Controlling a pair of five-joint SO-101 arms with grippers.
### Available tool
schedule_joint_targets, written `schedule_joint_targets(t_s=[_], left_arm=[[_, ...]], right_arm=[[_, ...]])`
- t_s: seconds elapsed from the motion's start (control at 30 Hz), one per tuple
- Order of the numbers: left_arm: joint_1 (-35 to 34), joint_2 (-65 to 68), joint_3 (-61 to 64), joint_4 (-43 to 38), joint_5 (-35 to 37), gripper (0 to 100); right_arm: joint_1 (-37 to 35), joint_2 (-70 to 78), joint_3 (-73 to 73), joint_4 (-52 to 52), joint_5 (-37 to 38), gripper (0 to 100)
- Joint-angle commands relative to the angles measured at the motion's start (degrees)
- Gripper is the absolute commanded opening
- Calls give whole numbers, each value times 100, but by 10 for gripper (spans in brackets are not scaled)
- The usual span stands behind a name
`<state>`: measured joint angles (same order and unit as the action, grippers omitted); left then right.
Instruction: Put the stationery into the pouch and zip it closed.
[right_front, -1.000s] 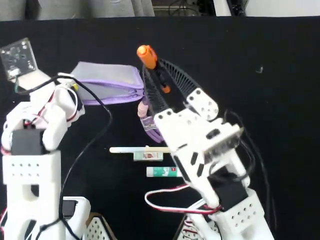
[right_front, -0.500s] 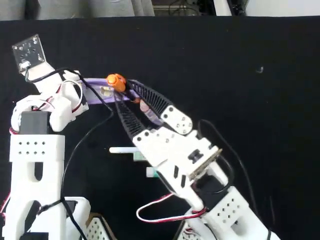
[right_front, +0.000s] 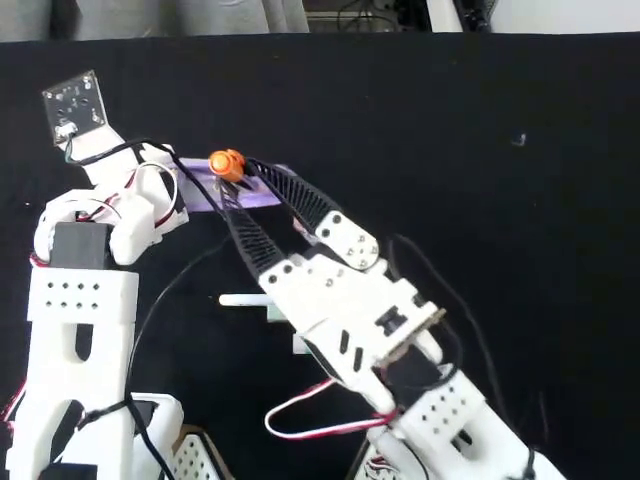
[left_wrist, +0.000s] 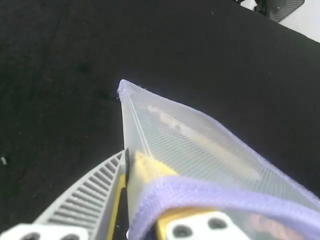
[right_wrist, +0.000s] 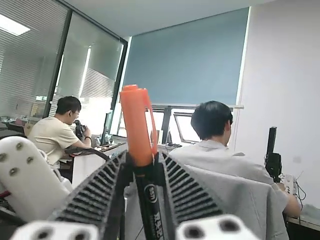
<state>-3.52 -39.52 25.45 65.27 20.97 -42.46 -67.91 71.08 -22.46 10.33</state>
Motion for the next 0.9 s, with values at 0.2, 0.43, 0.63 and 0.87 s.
schedule_joint_targets(t_s=[0.2, 0.43, 0.63, 0.87], left_arm=[[-48, -35, -75, -167, 62, 28], [-295, -79, -84, -158, 88, 28], [-303, -44, -84, -158, 88, 28], [-303, -35, -84, -158, 88, 28]], right_arm=[[88, 1552, -198, -1002, 9, 11], [237, 1587, 101, -985, 0, 16], [220, 1596, 119, -985, 0, 158], [132, 1596, 110, -967, 0, 168]])
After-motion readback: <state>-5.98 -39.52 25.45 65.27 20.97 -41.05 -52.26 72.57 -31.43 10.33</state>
